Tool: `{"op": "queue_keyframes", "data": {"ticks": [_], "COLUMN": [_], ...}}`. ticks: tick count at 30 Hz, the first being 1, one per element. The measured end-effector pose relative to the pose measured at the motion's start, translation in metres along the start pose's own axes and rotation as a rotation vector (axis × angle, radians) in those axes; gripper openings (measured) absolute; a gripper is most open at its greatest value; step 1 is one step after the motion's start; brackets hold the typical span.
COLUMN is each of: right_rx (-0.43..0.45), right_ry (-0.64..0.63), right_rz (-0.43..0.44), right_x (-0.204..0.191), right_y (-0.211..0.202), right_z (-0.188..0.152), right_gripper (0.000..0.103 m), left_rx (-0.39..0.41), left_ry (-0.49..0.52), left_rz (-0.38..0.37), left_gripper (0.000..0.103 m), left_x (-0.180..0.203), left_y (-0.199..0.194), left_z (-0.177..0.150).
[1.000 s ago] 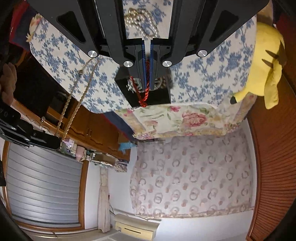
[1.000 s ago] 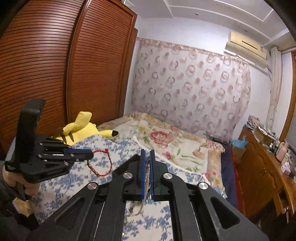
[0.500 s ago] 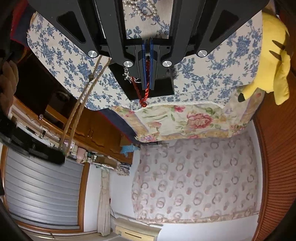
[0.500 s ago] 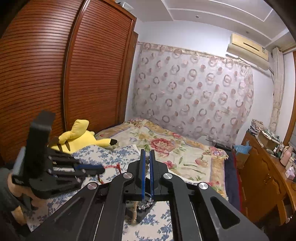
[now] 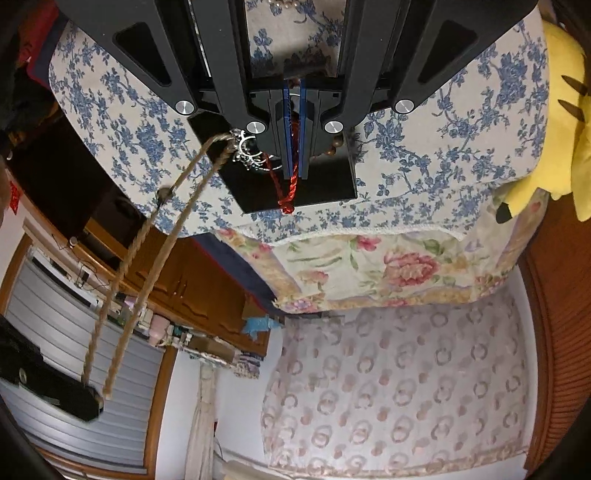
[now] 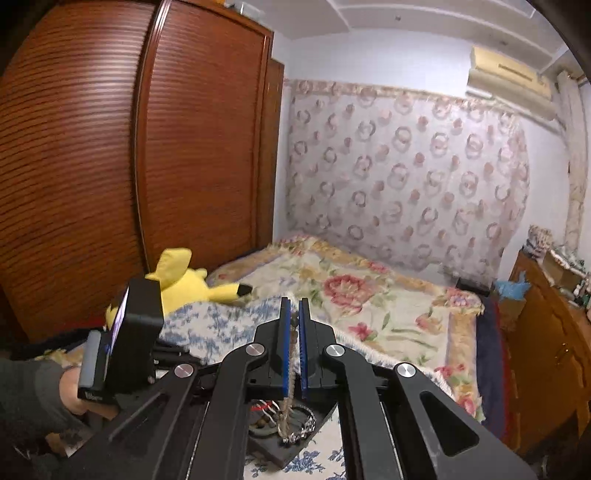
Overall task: Organize jewelry
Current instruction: 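Carry the red string bracelet into the black box and open the left tool, then move both open tools back toward the remaining jewelry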
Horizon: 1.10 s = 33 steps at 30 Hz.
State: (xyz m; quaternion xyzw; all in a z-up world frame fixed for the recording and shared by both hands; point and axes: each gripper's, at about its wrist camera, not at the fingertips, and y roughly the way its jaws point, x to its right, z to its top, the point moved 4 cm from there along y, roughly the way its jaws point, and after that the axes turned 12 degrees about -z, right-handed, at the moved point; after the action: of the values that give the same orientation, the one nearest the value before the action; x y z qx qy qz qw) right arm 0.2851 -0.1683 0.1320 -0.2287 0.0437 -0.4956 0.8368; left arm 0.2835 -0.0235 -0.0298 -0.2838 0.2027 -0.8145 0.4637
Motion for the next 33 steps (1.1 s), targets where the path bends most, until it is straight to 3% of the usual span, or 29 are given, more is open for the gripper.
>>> {"op": "queue_keyframes", "data": {"ticks": [7,13,18,20,22,27,31,33], "right_rx": [-0.185,-0.273,-0.28,-0.283,-0.277,-0.27,-0.273,-0.282], "right_ry": [0.042,0.063,0.079,0.078,0.088,0.107,0.115,0.117], "right_rz": [0.051,0.069,0.065,0.056,0.057,0.052,0.043,0.042], "right_x": [-0.002,-0.009,-0.009,-0.009,-0.007,-0.009,-0.015,-0.017], "right_y": [0.061,0.086,0.08,0.076,0.071,0.051,0.032,0.025], "right_z": [-0.062,-0.096,-0.1,-0.102,-0.103,-0.115,-0.131,-0.141], "right_gripper": [0.005,0.006,0.006,0.015,0.016,0.017,0.031,0.031], "left_rx": [-0.058,-0.072,-0.06,-0.054,-0.052,-0.023,-0.001,0.005], "left_ry": [-0.02,-0.026,-0.018,-0.014,-0.012,-0.002,0.009,0.005], "left_rz": [-0.001,-0.001,0.005,0.018,0.029,0.058,0.092,0.102], "left_gripper": [0.002,0.006,0.033,0.038,0.041,0.072,0.084,0.087], "left_x": [-0.016,-0.018,-0.015,-0.014,-0.012,-0.006,-0.002,-0.001], "left_y": [0.024,0.034,0.029,0.025,0.018,-0.002,-0.016,-0.021], "left_z": [-0.004,-0.008,-0.008,-0.011,-0.014,-0.024,-0.033,-0.038]}}
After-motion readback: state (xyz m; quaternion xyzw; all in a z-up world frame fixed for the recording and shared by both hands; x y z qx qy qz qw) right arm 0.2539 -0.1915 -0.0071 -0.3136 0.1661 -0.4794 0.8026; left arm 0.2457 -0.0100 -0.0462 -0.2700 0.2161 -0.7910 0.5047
